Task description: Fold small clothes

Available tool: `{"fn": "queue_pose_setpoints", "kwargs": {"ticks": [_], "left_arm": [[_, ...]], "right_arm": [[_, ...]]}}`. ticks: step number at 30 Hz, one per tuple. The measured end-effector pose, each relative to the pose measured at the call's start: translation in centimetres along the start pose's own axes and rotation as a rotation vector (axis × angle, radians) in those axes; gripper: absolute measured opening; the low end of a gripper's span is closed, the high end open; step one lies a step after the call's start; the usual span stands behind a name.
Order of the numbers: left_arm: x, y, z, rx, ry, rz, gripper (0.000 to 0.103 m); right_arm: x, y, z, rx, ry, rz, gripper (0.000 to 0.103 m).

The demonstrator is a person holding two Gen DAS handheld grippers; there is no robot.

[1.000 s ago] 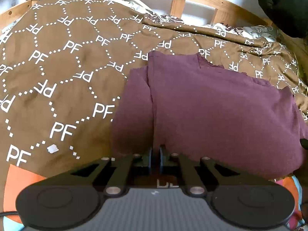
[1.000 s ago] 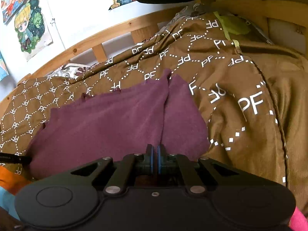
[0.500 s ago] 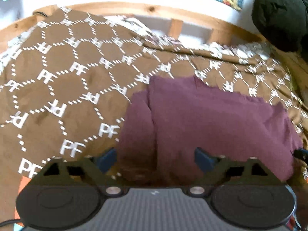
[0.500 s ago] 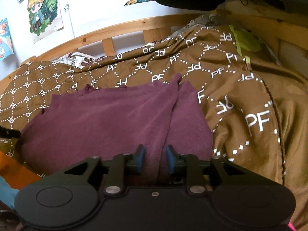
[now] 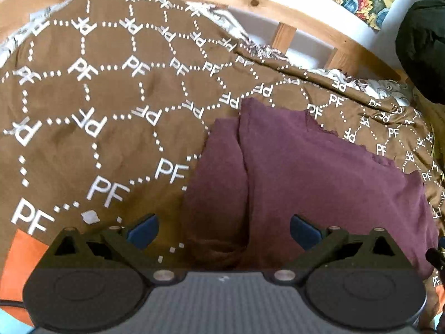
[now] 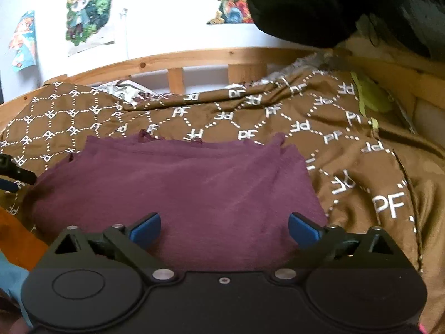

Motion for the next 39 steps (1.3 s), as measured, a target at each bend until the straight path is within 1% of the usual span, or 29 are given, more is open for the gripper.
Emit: {"fn": "queue_pose_setpoints", "kwargs": {"ticks": [6,12,15,20,23,24,26,28,33,39], "left_arm": [[-0.7,-1.5,0.7,-0.050,0.048,0.002,0.102],[-0.6,-1.5,0.9,-0.050,0.037,-0.009,0.102],[-0.8,-1.6,1.1,-0.056,0.030,-0.022,0.102],[-0.7,-1.8,1.4,-0.055,0.003,-0.042,0.102],[-0.5,-1.9,1.6,-0.053,-0.013,-0.057,0.102],[-0.5,-1.9,1.7,-0.052,-0.015,-0.061,0.102],[-0.6,-1.9,1.7,-0.053,-0.015,-0.065,0.102],[-0.7,-1.9,1.7,-0.058,-0.010,-0.068,0.102],[-1.2,-1.7,1.6,-0.068,0.016,-0.064,0.102],[-1.1,-2.0,1.3,-0.070,0.036,-0.081,0.102]], "right_arm": [[-2.8,-1.2,-1.0,0.025,0.083,-0.016,0.102],[-5.9,-2.8,-2.4,0.034,0.099,-0.062,0.102],[-7.4,-3.3,-2.8,0.033,0.102,-0.065,0.102],[-9.2,-3.9,-3.0,0.030,0.161,-0.064,0.102],[-9.5,-4.4,-2.7,0.015,0.179,-0.052,0.102],[-9.5,-4.8,-2.5,-0.004,0.187,-0.041,0.102],[-9.6,-5.9,-1.6,-0.073,0.207,-0.026,0.102],[-9.5,-6.7,-0.6,-0.116,0.186,-0.036,0.102],[-9.2,-6.7,0.3,-0.093,0.142,-0.054,0.102],[-8.4,-7.1,0.8,-0.082,0.082,-0.101,0.103]]}}
Point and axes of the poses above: each gripper's, at about its wrist camera, not at the fingertips, and y roughly against the way its jaws point, x to its right, z to its underside, the point moved 5 cm from there along -y, roughly the way its jaws point, and after that the axes turned 12 degrees about y, right-handed, at the moved point
